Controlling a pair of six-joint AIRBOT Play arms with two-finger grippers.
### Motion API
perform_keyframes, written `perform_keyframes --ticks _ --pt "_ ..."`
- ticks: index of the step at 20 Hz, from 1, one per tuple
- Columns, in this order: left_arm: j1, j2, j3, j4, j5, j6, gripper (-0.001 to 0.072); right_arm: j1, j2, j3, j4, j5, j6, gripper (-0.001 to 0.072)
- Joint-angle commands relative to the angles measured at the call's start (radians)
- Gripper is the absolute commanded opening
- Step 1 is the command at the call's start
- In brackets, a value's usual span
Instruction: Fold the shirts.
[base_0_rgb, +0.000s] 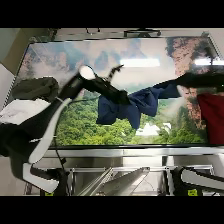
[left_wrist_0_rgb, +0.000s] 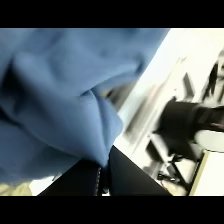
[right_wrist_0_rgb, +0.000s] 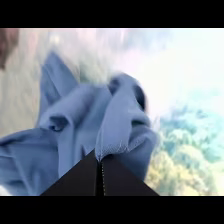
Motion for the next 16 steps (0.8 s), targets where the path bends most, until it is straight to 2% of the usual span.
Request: perform_keyframes --ticks 1,6,10,13,16 --pt "0.153 0.181 0.128 -0.002 -0.148 -0.034 0.0000 -0.134 0.187 0.079 0.014 0.009 0.108 0.0016" --pt "0.354 0.371 0.312 -0.002 -0.214 -0.047 0.0020 -0.222 0.428 0.079 0.127 -0.021 0.087 0.0016" --pt "0.502 0.466 0.358 -0.006 -0.239 -0.047 0.0021 -0.233 0.616 0.080 0.152 -0.176 0.056 0.0015" --pt "0.582 0.545 0.320 -0.013 -0.240 -0.036 0.0021 -0.232 0.736 0.080 0.192 -0.325 -0.003 0.0015" --pt "0.651 0.586 0.378 -0.011 -0.225 -0.011 0.0021 -0.232 0.806 0.080 0.179 -0.449 -0.069 0.0015"
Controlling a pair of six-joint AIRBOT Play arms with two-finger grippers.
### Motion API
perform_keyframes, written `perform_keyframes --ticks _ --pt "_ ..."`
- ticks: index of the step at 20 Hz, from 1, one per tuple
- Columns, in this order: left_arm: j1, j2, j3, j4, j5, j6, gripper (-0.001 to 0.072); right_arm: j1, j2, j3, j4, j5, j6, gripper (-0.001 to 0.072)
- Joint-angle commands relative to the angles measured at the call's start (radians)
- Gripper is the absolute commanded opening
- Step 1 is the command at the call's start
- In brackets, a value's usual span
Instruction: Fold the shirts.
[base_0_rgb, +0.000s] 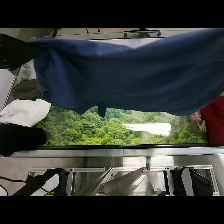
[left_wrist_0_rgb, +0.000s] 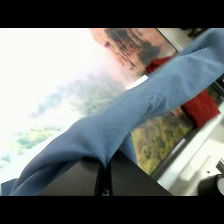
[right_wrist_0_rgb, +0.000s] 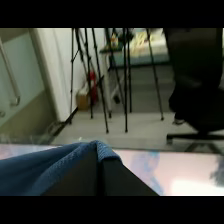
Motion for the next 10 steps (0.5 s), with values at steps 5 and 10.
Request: perform_keyframes --ticks 5,10 --pt "0.075 -0.091 0.056 0.002 0.031 0.051 0.0022 0.065 -0.128 -0.007 0.027 0.031 -0.055 0.0015" --pt "-0.040 -0.412 -0.121 0.012 0.130 0.206 0.0019 0.305 -0.541 -0.020 -0.078 0.069 -0.053 0.0016"
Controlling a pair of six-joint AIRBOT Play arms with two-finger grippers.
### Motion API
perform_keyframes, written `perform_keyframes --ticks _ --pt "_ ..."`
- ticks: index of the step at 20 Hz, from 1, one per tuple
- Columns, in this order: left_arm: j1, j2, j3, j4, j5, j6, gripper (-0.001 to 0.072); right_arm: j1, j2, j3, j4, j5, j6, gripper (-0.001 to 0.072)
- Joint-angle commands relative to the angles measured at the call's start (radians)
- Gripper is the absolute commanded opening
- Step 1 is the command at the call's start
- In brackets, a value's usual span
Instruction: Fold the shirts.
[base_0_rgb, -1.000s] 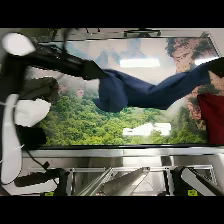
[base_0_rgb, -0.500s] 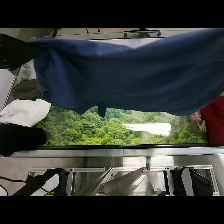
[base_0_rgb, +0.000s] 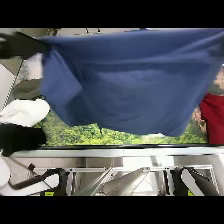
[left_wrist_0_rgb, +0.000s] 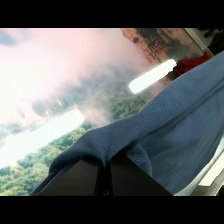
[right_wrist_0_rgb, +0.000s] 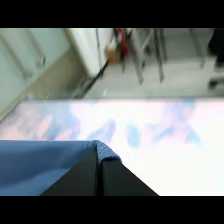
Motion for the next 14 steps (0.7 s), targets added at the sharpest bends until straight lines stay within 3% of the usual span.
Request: perform_keyframes --ticks 1,4,6,7,8,9,10,13,14 --pt "-0.058 -0.256 -0.073 0.002 0.097 0.097 0.0019 0.140 -0.306 -0.004 -0.067 0.031 -0.002 0.0016" --pt "-0.051 -0.515 -0.050 -0.002 0.184 0.144 0.0020 0.197 -0.597 -0.004 -0.062 -0.048 -0.002 0.0016" --pt "-0.031 -0.681 0.049 -0.010 0.172 0.122 0.0043 0.213 -0.746 -0.003 -0.021 -0.150 -0.003 0.0016" --pt "-0.019 -0.739 0.098 -0.011 0.161 0.096 0.0305 0.213 -0.800 -0.003 0.017 -0.186 -0.016 0.0026" --pt "-0.002 -0.776 0.130 -0.011 0.157 0.080 0.0566 0.208 -0.837 -0.002 0.055 -0.196 -0.034 0.0189" --pt "0.019 -0.789 0.142 -0.011 0.146 0.075 0.0710 0.199 -0.852 -0.001 0.072 -0.193 -0.047 0.0435" --pt "0.044 -0.785 0.142 -0.009 0.118 0.074 0.0712 0.185 -0.850 -0.001 0.069 -0.177 -0.048 0.0495" --pt "0.132 -0.740 0.120 0.021 -0.024 -0.021 0.0689 0.093 -0.791 -0.001 0.069 -0.019 -0.048 0.0490" --pt "0.156 -0.707 0.065 0.026 -0.060 -0.043 0.0634 0.056 -0.766 -0.001 0.060 0.058 -0.047 0.0436"
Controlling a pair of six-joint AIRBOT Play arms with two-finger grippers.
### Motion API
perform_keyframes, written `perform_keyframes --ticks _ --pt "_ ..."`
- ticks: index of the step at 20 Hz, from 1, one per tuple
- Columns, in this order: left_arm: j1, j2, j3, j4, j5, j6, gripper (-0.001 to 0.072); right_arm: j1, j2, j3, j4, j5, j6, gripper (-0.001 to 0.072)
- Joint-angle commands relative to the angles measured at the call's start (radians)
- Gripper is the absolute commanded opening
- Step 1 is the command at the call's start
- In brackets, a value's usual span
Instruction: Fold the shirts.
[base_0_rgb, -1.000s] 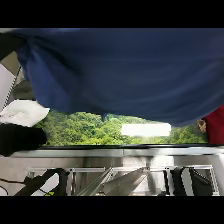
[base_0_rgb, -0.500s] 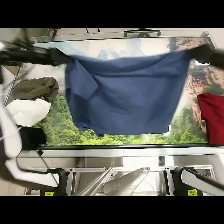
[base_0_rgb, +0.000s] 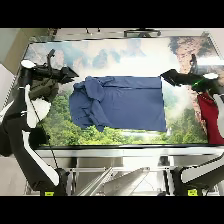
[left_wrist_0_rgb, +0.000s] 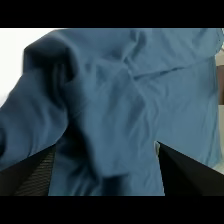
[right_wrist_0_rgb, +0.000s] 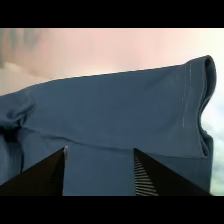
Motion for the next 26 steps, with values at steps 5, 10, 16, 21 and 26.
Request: perform_keyframes --ticks 5,10,16,21,26 --pt "0.109 0.252 -0.550 0.120 -0.143 -0.051 0.0615 -0.196 0.119 -0.050 -0.255 0.414 0.113 0.0343" --pt "0.112 0.454 -0.994 0.257 0.062 -0.049 0.0615 -0.320 0.229 -0.246 -0.412 0.417 0.149 0.0343" --pt "0.051 0.474 -1.128 0.189 0.277 0.014 0.0615 -0.392 0.274 -0.452 -0.424 0.291 0.139 0.0343" --pt "0.031 0.475 -1.061 0.173 0.293 0.019 0.0157 -0.369 0.274 -0.560 -0.425 0.249 0.118 0.0343" --pt "0.031 0.475 -0.964 0.173 0.216 0.021 0.0004 -0.280 0.273 -0.643 -0.425 0.216 0.118 0.0344"
